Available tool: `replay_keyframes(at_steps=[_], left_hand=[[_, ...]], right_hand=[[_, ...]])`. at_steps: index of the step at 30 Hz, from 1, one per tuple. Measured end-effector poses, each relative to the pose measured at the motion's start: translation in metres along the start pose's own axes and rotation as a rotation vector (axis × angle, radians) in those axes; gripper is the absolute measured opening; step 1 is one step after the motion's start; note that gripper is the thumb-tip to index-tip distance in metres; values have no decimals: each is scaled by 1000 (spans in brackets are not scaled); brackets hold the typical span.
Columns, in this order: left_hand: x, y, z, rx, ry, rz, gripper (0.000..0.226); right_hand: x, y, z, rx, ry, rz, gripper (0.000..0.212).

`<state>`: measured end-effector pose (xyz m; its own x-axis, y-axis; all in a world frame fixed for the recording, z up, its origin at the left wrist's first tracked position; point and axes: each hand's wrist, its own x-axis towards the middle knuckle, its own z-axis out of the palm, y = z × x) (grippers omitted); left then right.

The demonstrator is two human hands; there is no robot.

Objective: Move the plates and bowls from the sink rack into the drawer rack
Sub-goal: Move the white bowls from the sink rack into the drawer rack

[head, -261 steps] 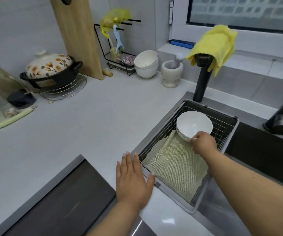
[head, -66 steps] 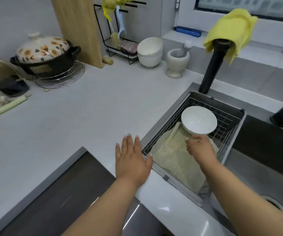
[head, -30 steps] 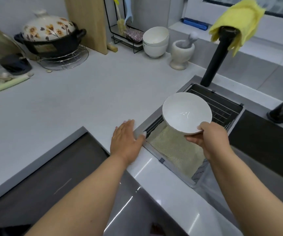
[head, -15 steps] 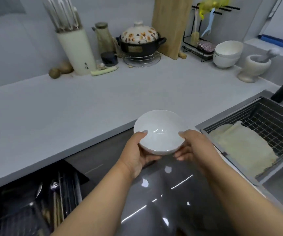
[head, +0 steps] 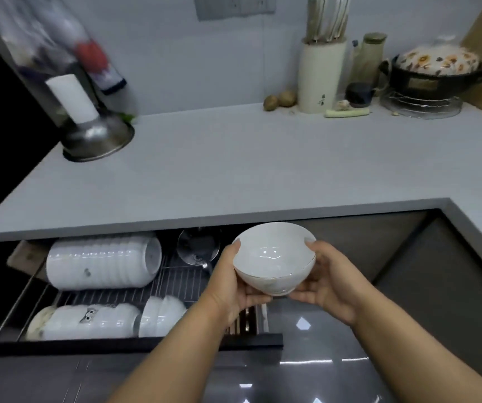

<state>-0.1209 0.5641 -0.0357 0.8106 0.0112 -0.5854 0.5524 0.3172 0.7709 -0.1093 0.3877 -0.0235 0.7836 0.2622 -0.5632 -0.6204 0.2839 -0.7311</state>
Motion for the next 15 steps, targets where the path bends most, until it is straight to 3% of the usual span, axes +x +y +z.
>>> replay_keyframes(at_steps=[10, 15], left_hand=[[-35, -4, -167, 141, 282, 101, 48], [-24, -12, -226, 450, 477, 156, 44]], right_hand=[[27, 67, 130, -244, -6, 64, 36], [42, 78, 156, -400, 57, 58, 18]])
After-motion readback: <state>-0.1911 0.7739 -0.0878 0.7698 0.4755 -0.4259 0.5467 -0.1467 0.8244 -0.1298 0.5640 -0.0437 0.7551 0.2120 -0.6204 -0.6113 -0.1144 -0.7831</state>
